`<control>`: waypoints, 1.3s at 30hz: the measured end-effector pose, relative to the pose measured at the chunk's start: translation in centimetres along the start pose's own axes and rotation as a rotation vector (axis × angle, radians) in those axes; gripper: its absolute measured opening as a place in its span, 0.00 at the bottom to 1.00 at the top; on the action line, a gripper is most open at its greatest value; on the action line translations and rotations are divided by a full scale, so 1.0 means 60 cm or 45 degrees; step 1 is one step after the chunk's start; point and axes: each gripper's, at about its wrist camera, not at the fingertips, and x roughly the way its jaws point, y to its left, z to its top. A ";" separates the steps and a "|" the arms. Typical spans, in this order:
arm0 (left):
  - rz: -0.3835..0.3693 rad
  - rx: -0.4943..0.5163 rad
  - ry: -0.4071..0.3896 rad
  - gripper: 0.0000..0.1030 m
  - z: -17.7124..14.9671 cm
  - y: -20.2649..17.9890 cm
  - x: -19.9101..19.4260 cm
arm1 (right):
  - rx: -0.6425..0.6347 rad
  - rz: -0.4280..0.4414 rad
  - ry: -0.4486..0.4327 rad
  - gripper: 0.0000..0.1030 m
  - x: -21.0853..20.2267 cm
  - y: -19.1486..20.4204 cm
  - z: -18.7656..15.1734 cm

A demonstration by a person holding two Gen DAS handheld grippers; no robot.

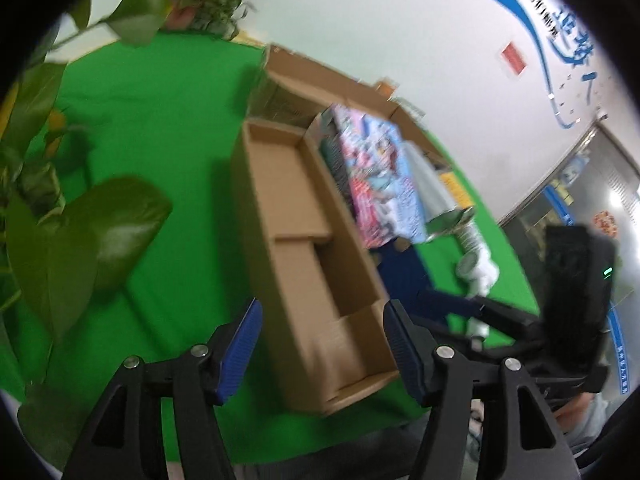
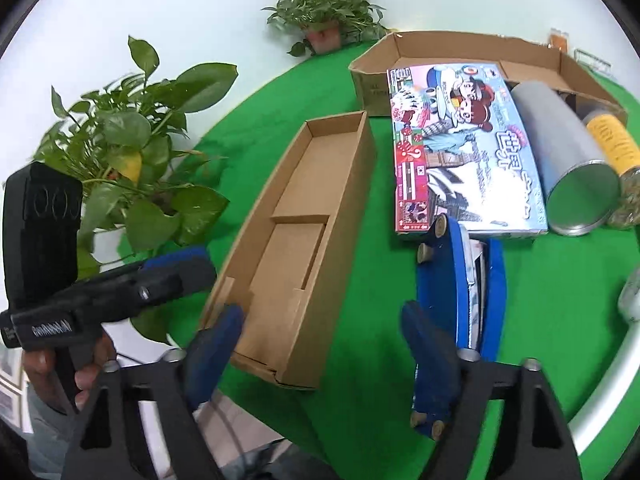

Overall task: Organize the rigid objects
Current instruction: 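Grasp the narrow cardboard box with the left gripper beside the right gripper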

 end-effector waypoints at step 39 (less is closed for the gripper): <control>0.161 -0.049 0.087 0.27 -0.035 0.002 0.030 | 0.022 -0.158 0.029 0.19 0.039 0.048 -0.033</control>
